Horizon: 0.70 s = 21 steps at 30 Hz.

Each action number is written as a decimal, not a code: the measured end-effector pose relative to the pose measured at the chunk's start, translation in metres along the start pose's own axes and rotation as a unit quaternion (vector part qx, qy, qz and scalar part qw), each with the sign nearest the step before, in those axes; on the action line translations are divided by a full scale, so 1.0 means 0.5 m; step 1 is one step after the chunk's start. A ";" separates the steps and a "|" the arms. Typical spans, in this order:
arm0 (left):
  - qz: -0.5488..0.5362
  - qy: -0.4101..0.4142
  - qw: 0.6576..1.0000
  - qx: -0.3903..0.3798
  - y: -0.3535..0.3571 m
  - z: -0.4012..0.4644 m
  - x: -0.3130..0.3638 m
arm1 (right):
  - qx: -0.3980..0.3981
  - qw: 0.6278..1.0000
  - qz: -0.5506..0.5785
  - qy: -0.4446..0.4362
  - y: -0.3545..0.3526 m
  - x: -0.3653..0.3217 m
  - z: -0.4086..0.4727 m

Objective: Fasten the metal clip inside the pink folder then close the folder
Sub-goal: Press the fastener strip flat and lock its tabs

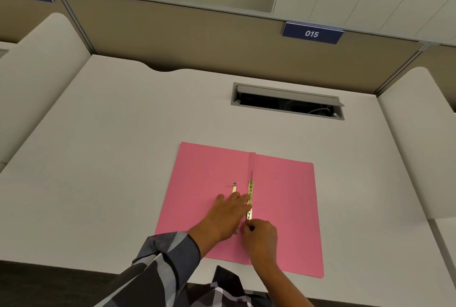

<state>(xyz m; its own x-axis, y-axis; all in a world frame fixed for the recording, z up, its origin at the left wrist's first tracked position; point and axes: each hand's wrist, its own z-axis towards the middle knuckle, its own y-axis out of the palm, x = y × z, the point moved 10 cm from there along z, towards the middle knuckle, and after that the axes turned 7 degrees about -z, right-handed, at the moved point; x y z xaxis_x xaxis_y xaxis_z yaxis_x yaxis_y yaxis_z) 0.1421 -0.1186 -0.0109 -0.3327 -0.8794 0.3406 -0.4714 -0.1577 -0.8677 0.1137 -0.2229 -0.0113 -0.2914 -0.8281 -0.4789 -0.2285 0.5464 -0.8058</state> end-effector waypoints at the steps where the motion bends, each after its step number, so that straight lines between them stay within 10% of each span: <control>1: 0.000 -0.001 1.000 -0.002 0.000 -0.001 0.000 | -0.001 1.000 0.004 0.002 0.004 0.002 -0.001; 21: -0.017 -0.008 1.000 -0.007 0.010 -0.004 0.001 | -0.022 0.999 0.041 0.023 0.005 0.082 -0.018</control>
<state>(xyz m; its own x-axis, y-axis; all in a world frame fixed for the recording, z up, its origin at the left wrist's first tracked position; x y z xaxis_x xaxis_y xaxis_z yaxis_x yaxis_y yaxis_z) 0.1379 -0.1188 -0.0144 -0.3026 -0.8809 0.3638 -0.4938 -0.1816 -0.8504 0.0931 -0.2543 -0.0297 -0.3536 -0.7744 -0.5247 -0.2434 0.6178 -0.7477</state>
